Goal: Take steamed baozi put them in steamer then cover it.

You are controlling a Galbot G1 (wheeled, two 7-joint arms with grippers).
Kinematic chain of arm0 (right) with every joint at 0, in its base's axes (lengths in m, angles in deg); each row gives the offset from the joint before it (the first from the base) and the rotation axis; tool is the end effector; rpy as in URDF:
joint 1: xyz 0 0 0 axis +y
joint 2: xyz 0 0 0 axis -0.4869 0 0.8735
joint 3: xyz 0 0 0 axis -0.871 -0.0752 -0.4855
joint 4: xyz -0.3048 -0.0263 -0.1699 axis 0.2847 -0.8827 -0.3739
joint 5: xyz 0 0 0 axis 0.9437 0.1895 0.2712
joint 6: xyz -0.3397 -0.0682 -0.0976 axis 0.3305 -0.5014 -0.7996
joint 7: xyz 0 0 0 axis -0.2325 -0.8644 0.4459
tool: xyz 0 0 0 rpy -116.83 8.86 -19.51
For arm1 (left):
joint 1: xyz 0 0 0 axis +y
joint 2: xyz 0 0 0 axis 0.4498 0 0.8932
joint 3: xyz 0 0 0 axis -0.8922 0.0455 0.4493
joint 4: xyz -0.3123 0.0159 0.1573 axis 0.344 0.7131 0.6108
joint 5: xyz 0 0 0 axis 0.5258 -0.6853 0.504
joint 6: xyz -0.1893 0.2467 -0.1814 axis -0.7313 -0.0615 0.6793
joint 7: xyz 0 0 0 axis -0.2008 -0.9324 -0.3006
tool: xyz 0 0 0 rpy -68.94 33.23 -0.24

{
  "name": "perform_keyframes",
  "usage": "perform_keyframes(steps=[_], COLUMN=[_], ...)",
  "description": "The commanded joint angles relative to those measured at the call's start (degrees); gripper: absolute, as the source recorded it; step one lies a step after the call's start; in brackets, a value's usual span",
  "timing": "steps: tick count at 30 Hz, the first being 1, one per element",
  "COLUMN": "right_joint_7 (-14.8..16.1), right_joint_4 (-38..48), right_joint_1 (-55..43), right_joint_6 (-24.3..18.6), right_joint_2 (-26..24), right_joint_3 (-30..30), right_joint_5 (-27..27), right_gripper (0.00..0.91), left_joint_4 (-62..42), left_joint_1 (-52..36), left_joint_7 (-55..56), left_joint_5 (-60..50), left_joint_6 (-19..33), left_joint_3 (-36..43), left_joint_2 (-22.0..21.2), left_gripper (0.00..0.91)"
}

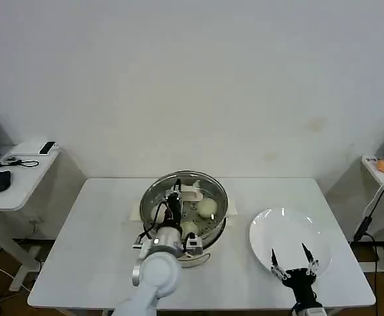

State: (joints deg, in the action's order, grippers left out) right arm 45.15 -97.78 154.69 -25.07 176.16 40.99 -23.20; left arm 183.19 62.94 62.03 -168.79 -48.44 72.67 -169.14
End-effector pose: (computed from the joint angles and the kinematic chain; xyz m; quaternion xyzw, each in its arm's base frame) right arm 0.1394 -0.0747 -0.3623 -0.0067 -0.9884 0.1432 0.0496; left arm 0.3013 -0.1259 -0.2513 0.0440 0.7285 0.6836 0.0128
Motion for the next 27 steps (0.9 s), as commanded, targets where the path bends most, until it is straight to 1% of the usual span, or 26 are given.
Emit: perform_keyframes(steps=[1, 27], right_joint_7=[0.02, 0.18], right_joint_4=[0.31, 0.53], right_joint_1=[0.02, 0.10], right_joint_6=[-0.12, -0.23], right_joint_2=[-0.03, -0.06], right_joint_3=[0.00, -0.70], right_joint_5=[0.00, 0.15], right_gripper=[0.907, 0.907], left_joint_4=[-1.75, -3.08], left_joint_1=[-0.48, -0.38], left_joint_7=[0.29, 0.57], left_joint_5=[-1.55, -1.38], left_joint_6=[0.22, 0.62], left_joint_3=[0.27, -0.95], left_joint_2=[-0.71, -1.20], left_gripper=[0.000, 0.000])
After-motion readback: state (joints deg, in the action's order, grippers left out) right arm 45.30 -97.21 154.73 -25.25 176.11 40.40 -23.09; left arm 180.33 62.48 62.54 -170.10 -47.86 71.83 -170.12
